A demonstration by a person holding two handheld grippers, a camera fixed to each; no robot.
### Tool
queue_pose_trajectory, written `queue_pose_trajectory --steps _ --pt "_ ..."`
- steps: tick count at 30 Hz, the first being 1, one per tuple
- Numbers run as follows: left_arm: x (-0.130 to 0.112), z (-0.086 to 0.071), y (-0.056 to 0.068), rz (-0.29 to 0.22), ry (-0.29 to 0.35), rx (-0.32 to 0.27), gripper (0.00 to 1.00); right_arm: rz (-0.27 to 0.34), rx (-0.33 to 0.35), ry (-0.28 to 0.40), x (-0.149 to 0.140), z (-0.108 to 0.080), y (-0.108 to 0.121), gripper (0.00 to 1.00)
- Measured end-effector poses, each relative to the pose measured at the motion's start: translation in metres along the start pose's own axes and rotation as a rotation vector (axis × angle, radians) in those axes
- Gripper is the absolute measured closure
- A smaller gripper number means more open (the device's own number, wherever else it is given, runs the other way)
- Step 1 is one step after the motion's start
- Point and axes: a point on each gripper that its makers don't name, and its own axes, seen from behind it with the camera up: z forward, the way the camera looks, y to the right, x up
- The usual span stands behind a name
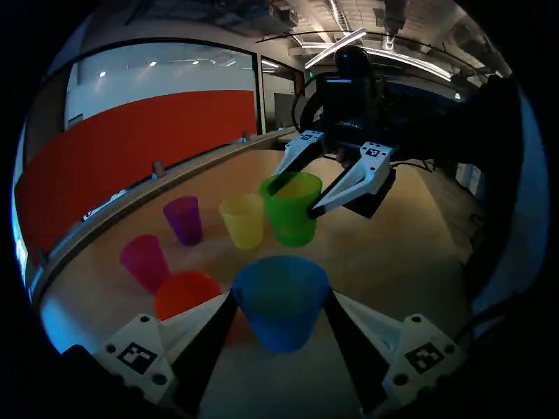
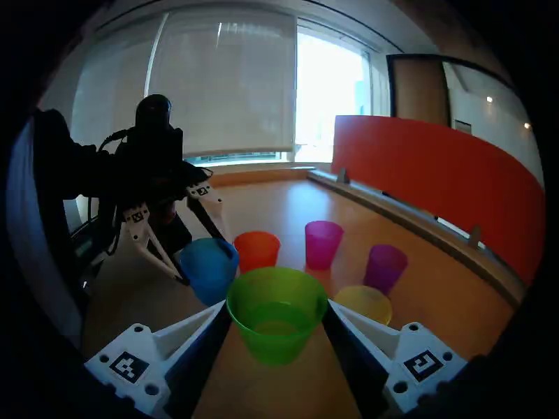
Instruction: Pour water
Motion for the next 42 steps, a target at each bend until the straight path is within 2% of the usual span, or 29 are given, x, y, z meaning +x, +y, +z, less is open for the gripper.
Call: queue_pose_trajectory --steps 18,42 --pt "-0.019 0.001 0.001 0.020 -0.047 -0.007 0.13 -0.010 -0.005 -0.058 -0.022 0.008 -0.001 0.09" --pt "-0.032 -0.006 0.001 -0.001 -0.079 -0.017 0.13 -0.013 -0.004 -0.104 -0.044 0.013 -0.002 0.08"
